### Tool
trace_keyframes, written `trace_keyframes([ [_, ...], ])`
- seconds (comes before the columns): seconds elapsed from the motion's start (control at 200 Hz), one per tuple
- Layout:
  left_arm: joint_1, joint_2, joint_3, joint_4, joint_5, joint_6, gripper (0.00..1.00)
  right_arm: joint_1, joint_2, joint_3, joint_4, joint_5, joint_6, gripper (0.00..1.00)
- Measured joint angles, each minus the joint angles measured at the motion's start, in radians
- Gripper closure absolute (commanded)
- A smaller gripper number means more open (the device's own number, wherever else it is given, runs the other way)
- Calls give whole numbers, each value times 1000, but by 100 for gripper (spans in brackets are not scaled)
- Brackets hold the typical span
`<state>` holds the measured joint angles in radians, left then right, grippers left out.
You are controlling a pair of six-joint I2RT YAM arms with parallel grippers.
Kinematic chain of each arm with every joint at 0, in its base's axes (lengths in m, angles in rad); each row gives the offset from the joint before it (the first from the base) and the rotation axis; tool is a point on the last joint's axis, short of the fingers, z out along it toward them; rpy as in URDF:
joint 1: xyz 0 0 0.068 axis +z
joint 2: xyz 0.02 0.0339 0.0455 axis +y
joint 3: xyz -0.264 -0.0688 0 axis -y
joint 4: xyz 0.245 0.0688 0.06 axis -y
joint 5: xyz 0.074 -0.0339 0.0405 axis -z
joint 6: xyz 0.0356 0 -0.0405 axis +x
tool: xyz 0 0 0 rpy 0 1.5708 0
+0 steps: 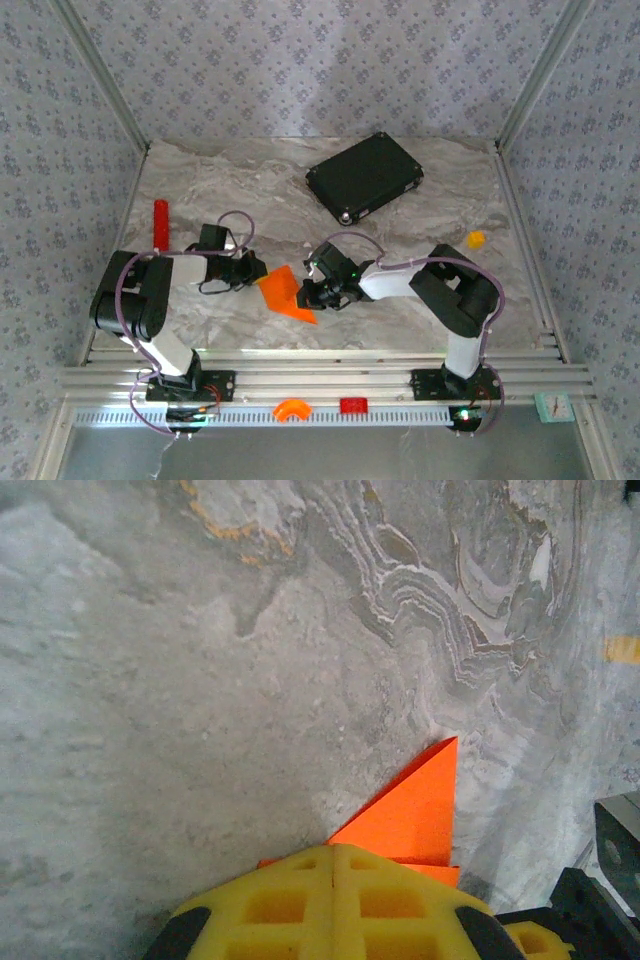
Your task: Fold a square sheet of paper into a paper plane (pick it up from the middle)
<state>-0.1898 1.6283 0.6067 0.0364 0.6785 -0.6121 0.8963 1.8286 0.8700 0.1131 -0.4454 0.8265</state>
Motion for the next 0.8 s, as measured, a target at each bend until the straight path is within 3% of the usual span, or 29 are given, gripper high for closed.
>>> trace_keyframes([
  [0.37,3,-168,0,-14,-68,-48,96,0,-2,-3,2,0,0,100],
  [0.635,-193,-165,-8,-2,-93,-90,98,0,-2,-3,2,0,0,100],
  [0.8,-192,-70,-23,12,-123,-106,100,0,-4,-3,-1,-3,0,100],
])
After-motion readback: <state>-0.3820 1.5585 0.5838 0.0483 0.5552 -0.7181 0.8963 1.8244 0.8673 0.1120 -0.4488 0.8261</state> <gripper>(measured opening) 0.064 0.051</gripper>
